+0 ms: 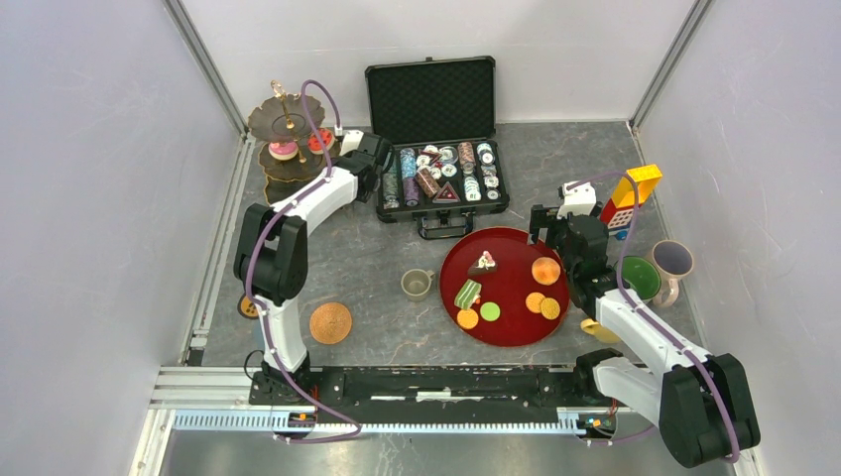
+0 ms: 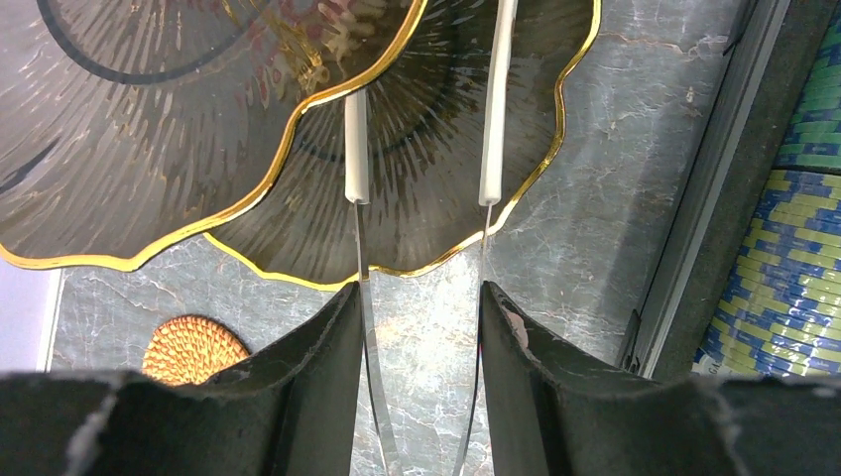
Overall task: Serve the afternoon tea
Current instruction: Place the desert on the desert table.
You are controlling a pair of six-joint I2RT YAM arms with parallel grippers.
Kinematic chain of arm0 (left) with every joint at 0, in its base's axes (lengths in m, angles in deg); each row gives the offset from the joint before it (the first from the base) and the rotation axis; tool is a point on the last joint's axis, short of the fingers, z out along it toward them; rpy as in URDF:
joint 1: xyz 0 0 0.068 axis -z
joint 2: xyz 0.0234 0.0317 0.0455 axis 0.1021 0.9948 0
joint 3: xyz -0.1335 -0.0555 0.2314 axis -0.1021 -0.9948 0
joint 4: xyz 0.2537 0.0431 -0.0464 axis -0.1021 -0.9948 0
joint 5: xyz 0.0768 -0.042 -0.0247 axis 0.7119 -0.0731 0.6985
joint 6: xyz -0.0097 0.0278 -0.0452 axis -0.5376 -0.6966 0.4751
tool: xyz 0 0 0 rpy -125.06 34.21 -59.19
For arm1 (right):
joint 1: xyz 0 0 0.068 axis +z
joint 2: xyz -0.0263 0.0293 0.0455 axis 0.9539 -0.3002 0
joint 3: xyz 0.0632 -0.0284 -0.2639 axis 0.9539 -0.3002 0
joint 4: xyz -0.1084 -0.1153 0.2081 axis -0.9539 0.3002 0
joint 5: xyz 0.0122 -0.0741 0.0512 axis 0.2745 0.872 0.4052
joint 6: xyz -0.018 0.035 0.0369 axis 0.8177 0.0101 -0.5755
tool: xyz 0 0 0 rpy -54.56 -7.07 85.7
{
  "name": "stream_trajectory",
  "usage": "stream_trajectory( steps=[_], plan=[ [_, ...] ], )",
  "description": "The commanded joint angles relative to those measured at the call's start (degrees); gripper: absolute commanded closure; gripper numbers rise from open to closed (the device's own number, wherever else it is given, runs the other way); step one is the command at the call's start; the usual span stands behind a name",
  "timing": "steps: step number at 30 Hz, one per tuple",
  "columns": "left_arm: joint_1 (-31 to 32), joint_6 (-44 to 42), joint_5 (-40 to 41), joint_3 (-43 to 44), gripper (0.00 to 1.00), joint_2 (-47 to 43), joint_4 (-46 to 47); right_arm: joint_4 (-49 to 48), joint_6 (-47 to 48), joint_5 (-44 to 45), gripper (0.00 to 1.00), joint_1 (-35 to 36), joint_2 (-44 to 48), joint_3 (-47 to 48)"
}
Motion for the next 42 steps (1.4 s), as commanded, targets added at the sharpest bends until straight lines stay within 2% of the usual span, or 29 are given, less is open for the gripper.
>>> stream_trajectory(
  steps=[1, 9, 21, 32, 42],
  plan=[
    [-0.4, 1.1, -0.5, 0.6, 0.63, -0.3, 2.9, -2.5, -0.5, -0.2, 0.02, -0.3, 0.0, 1.1],
    [-0.5, 1.1, -3.0, -0.7, 0.51, -2.0, 2.9, -2.5, -0.4, -0.3, 0.02, -0.3, 0.1, 1.0],
    [-0.4, 0.9, -3.8, -3.4, 0.4, -5.5, 3.2, -2.5, -0.4, -0.5, 0.02, -0.3, 0.1, 1.0],
    [-0.2, 1.0, -10.0, -5.8, 0.44, -8.7, 3.8, -2.5, -0.5, -0.6, 0.02, -0.3, -0.2, 1.1],
    [0.7, -0.5, -16.9, -10.4, 0.45, -18.0, 4.2, -2.4, -0.5, -0.8, 0.02, -0.2, -0.1, 1.2]
  ],
)
